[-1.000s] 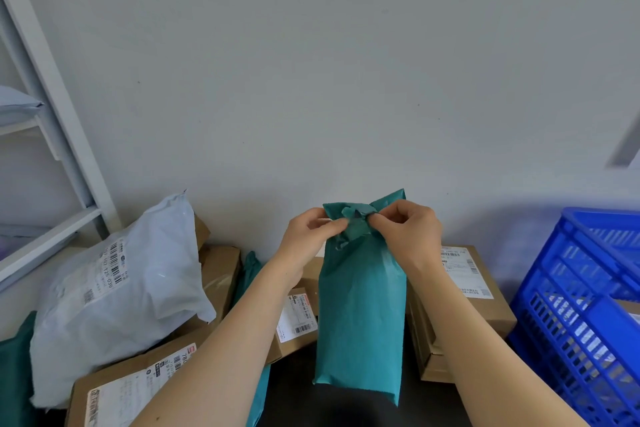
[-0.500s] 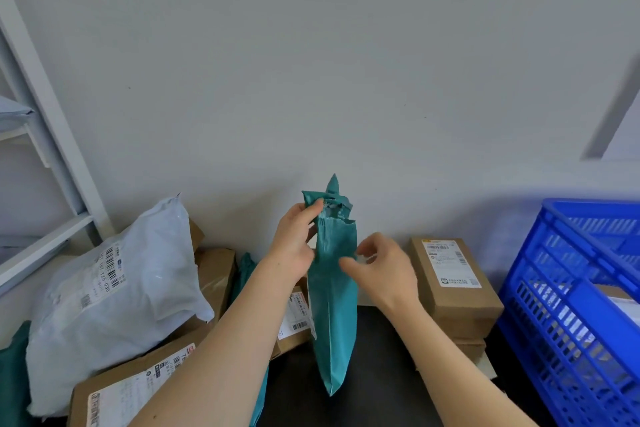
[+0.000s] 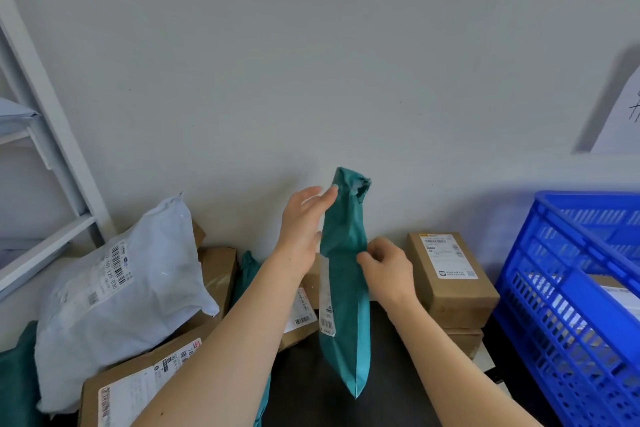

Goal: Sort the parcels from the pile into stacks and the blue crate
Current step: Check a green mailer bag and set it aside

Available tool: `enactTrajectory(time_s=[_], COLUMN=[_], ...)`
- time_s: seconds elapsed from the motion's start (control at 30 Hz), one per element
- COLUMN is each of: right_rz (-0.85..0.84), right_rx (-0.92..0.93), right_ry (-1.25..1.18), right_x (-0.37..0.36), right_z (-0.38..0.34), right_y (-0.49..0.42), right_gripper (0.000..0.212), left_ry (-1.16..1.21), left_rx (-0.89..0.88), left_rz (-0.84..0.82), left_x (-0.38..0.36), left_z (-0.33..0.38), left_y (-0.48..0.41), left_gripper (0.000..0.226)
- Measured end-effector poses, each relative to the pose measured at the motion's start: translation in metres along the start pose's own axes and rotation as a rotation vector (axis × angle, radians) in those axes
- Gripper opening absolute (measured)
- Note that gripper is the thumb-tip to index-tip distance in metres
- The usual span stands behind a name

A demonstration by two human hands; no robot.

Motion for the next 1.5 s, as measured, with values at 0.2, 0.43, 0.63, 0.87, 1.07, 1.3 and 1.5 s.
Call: enactTrajectory(time_s=[0.2, 0.43, 0.63, 0.87, 1.07, 1.3, 1.5], right_rz=[0.088, 0.1, 0.135, -0.022, 0.022, 0.181, 0.254], right_rx=[-0.253, -0.377, -0.323, -0.3, -0.303, -0.239, -0.196], right_ry=[-0.426, -0.591, -0.604, -0.33, -0.415, -0.581, -0.712], right_x=[0.023, 0.032, 0.038, 0.055, 0.1, 0.164, 0.242], right_z=[0.007, 0.002, -0.003, -0.003, 0.001, -0.009, -0.013], right_y=[-0.012, -0.017, -0.008, 0.02, 0.031, 0.025, 0.013], right_gripper=[0.013, 0.015, 0.015, 0.044, 0.036, 0.022, 0.012], left_ry=[-0.146, -0.214, -0.235, -0.248, -0.22, -0.219, -0.274], left_rx=[0.072, 0.279, 0.245, 0.161, 0.079, -0.01, -0.108], left_rz=[0.068, -0.304, -0.33, -0.215, -0.265, -0.258, -0.231], left_x=[0.033, 0.037, 0.027, 0.005, -0.034, -0.1, -0.174], left_z=[-0.038, -0.064, -0.071, -0.066, -0.06, -0.047, -0.039], left_y=[-0.009, 0.006, 0.01, 0.013, 0.025, 0.038, 0.054], left_gripper=[0.077, 0.086, 0.07, 0.038, 0.038, 0.055, 0.048])
Point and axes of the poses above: each hand's wrist, its own y-axis away from the middle knuckle, its own x-axis out of the back of the hand, z = x × y, the point moved 1 cm from there along -y, towards the middle knuckle, and after that the axes turned 11 degrees about -y, right-handed, at the moved point
